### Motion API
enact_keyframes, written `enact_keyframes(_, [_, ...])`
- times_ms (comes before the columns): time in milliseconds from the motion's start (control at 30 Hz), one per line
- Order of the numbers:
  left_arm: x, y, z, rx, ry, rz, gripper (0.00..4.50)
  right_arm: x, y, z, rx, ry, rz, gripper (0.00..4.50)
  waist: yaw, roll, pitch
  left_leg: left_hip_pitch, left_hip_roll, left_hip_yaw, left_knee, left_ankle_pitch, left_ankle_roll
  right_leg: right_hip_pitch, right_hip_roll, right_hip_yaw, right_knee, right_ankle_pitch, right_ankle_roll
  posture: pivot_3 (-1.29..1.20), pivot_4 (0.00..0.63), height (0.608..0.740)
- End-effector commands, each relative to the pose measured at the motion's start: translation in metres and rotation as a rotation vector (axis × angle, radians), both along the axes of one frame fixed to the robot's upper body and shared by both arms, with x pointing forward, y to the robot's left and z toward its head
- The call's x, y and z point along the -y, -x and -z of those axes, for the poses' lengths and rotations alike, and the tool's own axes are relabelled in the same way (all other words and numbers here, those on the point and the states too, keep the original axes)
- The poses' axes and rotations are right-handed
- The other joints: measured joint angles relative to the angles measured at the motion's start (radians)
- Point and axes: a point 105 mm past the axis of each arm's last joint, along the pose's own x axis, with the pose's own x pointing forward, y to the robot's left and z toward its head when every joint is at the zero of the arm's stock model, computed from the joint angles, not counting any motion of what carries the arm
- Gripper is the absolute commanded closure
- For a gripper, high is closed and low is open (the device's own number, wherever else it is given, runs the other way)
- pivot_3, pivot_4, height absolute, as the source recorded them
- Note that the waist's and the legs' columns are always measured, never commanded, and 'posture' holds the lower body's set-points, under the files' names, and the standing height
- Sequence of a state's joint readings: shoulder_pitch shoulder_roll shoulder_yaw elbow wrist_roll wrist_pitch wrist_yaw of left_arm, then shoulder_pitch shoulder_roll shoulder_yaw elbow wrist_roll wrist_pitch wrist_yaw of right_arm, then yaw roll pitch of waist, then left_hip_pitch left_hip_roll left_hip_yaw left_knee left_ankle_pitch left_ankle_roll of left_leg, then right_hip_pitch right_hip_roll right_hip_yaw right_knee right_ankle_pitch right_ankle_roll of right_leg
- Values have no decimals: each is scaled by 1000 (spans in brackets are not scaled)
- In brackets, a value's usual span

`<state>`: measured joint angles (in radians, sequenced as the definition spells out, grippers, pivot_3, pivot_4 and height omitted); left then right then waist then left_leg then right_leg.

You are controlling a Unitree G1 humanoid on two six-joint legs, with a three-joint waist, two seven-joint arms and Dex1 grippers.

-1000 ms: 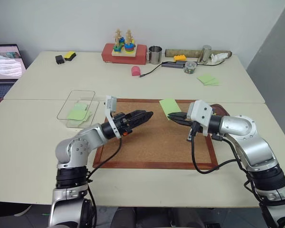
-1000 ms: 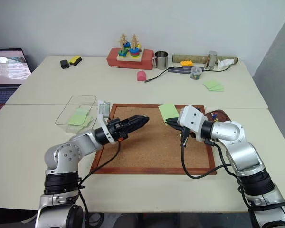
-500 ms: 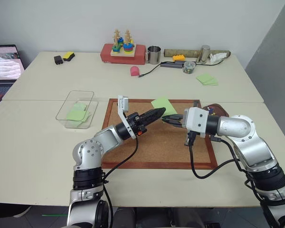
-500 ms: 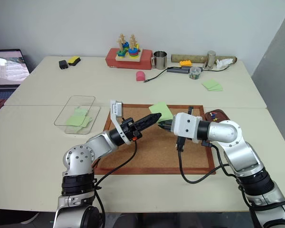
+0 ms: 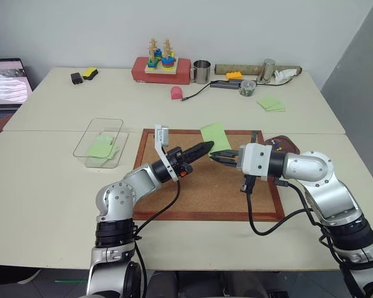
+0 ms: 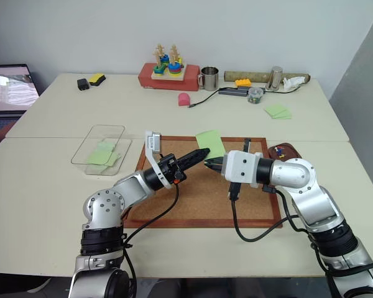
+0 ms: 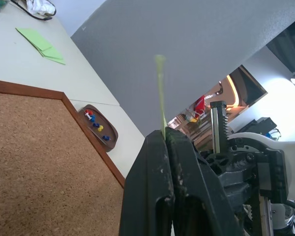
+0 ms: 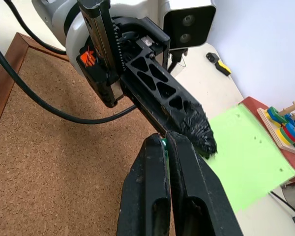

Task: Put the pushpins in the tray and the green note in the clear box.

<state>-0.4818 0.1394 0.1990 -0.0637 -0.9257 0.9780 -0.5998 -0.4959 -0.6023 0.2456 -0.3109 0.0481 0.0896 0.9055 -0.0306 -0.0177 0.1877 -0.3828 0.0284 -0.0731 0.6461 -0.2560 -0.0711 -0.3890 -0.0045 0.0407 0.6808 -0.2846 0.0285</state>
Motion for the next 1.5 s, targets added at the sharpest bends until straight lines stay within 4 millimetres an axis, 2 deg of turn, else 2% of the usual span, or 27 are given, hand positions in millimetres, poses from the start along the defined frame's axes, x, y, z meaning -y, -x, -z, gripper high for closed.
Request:
enact_keyframes(33, [0,-1,0,25,-23,-15,4487,-6,10,-11,81,-24,-43,4500,0,0,0,0,0,0,0,0,0,0,0,0,0,0,0,0,150,740])
enact_keyframes(500, [-1,-8,12,40,-99,-59,4487,-2,18,-19,90,-88,-38,4500,1,0,0,0,0,0,0,0,0,0,0,0,0,0,0,0,150,740])
enact_keyframes(633, [-4,-5,11,69,-117,-70,4487,30,3,-13,50,-70,112,4500,2,0,0,0,0,0,0,0,0,0,0,0,0,0,0,0,150,740])
enact_keyframes(733, [-13,-4,6,101,-129,-102,4487,88,-28,13,72,104,390,4500,4,0,0,0,0,0,0,0,0,0,0,0,-1,0,0,0,150,740])
enact_keyframes(800, [-14,-4,6,113,-138,-110,4487,113,-41,24,79,161,522,4500,6,-1,0,0,-1,1,0,0,0,0,-1,0,-1,0,0,0,150,740])
enact_keyframes(967, [-11,0,4,159,-172,-90,4487,152,-66,40,102,199,726,4500,-2,-1,0,1,-1,2,0,0,0,0,0,2,-1,0,0,0,150,740])
enact_keyframes(1133, [-5,9,-5,241,-215,-44,4487,166,-83,41,95,114,838,4500,-4,-1,0,1,0,3,-1,0,0,0,0,3,0,0,0,0,150,740])
enact_keyframes(1333, [-4,14,-13,299,-242,-27,4487,173,-93,43,60,64,898,4500,-1,-1,1,1,-1,3,0,0,0,0,-1,3,-1,0,0,0,150,740])
enact_keyframes(1367, [-4,14,-13,302,-244,-28,4500,174,-94,43,57,59,904,4041,-1,-1,1,1,-1,3,0,0,0,0,-1,3,-1,0,0,0,150,740])
enact_keyframes(1400, [-4,14,-14,304,-244,-29,4500,175,-94,43,45,52,909,3946,-1,-1,1,1,-1,3,0,0,0,0,-1,3,-1,0,0,0,150,740])
enact_keyframes(1500, [-4,13,-14,305,-245,-32,4500,177,-95,44,28,43,922,3208,-1,-1,1,1,-1,3,0,0,0,0,-1,3,-1,0,0,0,150,740])
